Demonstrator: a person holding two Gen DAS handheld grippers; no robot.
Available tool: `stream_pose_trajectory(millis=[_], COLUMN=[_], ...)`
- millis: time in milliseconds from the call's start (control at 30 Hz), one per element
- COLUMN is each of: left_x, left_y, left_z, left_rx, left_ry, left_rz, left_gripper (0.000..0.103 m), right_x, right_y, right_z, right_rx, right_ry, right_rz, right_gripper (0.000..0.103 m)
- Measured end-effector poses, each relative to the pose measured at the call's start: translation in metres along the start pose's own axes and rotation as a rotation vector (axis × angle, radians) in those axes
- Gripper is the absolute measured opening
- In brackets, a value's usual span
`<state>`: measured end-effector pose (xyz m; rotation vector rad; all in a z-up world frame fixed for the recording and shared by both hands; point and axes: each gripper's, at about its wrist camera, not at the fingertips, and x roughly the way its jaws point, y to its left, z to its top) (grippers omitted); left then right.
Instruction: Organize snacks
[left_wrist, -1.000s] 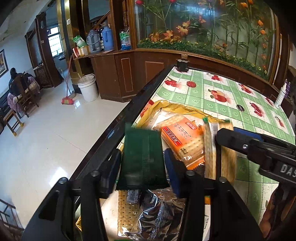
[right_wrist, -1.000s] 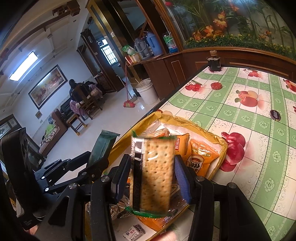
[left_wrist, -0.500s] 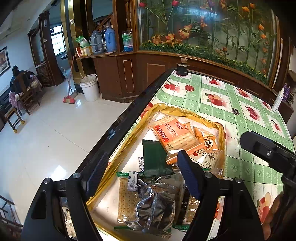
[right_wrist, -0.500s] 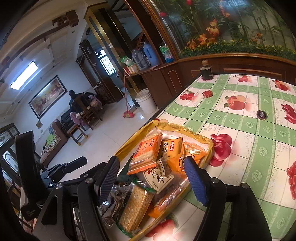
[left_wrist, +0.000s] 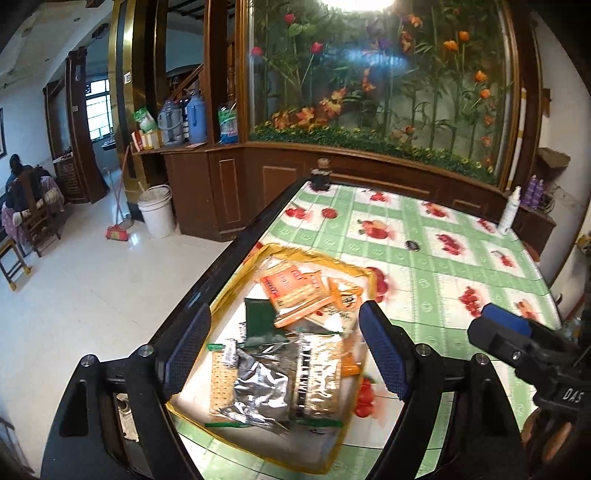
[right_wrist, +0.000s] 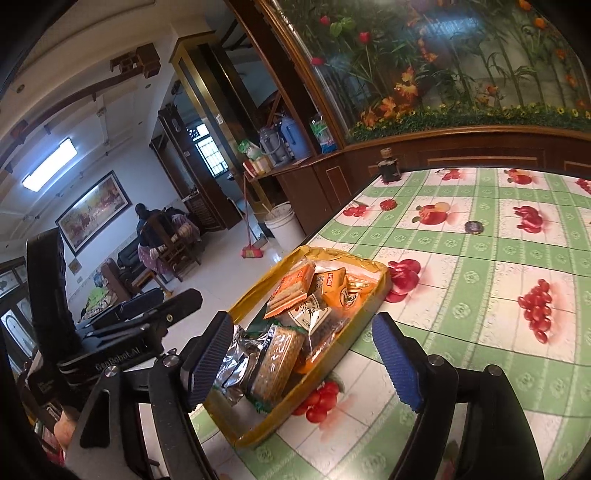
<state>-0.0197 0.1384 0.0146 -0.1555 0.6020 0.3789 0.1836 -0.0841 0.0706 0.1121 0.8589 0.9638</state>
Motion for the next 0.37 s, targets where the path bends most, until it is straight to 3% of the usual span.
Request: stream_pose_trajectory(millis=[100,233,367], left_x=[-0.012,-0.025,-0.042], left_y=[-0.001,-0.004,-0.016], left_z=[0.002,0.002,-0.001], left_rx=[-0.017,-0.043,-0.004], left_ry=[-0.012,-0.034,-0.108], left_rz=[-0.054,-0.118,-0.082], left_gripper=[0.09,0.09,0.09], right_x=[-0.02,-0.041,-0.059], right_y=[0.001,0.002,0.006], right_z=[-0.006,-0.013,-0.019], right_rx=[0.006,0.011,0.005], right_ry=[-0.028,-0.056,-0.084], right_rz=[-0.007,-0.009,-0.001], right_gripper=[0.081,0.082,0.082])
